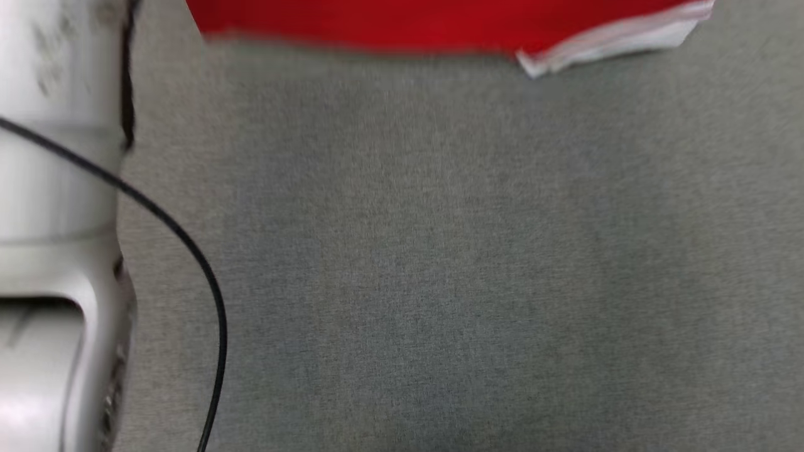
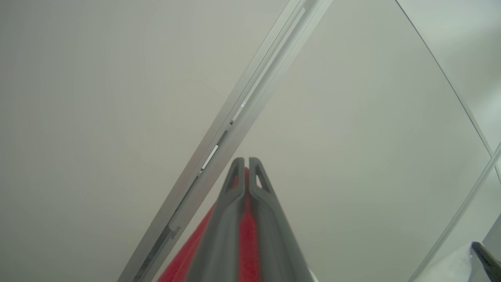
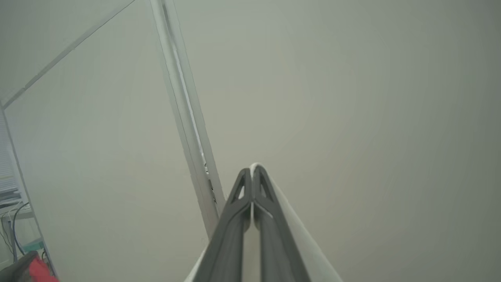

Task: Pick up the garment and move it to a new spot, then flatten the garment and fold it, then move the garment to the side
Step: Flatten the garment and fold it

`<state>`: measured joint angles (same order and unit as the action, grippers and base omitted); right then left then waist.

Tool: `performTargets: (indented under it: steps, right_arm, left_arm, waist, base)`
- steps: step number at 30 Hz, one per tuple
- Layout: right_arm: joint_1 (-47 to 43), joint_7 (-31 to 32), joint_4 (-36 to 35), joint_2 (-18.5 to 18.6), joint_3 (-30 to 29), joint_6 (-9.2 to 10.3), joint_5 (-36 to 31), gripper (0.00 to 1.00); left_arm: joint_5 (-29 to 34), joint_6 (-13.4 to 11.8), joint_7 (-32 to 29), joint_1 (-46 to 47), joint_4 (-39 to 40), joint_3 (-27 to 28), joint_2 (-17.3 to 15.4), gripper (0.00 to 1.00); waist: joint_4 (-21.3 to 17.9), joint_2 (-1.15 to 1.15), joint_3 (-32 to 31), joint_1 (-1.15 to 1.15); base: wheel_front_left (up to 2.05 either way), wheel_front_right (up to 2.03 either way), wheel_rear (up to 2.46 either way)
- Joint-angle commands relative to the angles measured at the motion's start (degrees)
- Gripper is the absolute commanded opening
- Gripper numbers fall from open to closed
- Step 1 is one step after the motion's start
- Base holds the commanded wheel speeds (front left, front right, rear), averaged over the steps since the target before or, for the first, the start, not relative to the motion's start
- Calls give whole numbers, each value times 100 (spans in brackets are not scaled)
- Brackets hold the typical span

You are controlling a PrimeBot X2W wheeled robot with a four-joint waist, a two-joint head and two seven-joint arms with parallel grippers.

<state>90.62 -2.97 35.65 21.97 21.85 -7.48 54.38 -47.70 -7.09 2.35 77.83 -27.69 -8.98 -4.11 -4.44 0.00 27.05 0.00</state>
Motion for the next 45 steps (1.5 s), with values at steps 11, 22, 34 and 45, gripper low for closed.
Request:
performTargets:
  steps: [11,22,34,45]
  right_arm:
    - [1342,-1223,-330,-55,-204,-5,-1494,0]
    - [-431,-1224,-182,-410,-471,-4,-1613,0]
    - [-1961,-1224,385,-225,524,-4,40,0]
    - [-3226,-1200,1212,-257,1277,-4,1443,0]
  left_arm:
    - [675,512,1279,1734,-520,90,97,0]
    - [560,787,1281,578,-941,-289,112,0]
    - [412,906,1282,-715,-2073,-378,112,0]
    - [754,1020,1282,-1966,-2782,-69,112,0]
  waist:
    - [-24,0,1371,0]
    - [58,0,1560,0]
    - [74,0,766,0]
    - [20,0,-280,0]
  base:
    - [0,0,0]
    - [0,0,0]
    - [0,0,0]
    - [0,0,0]
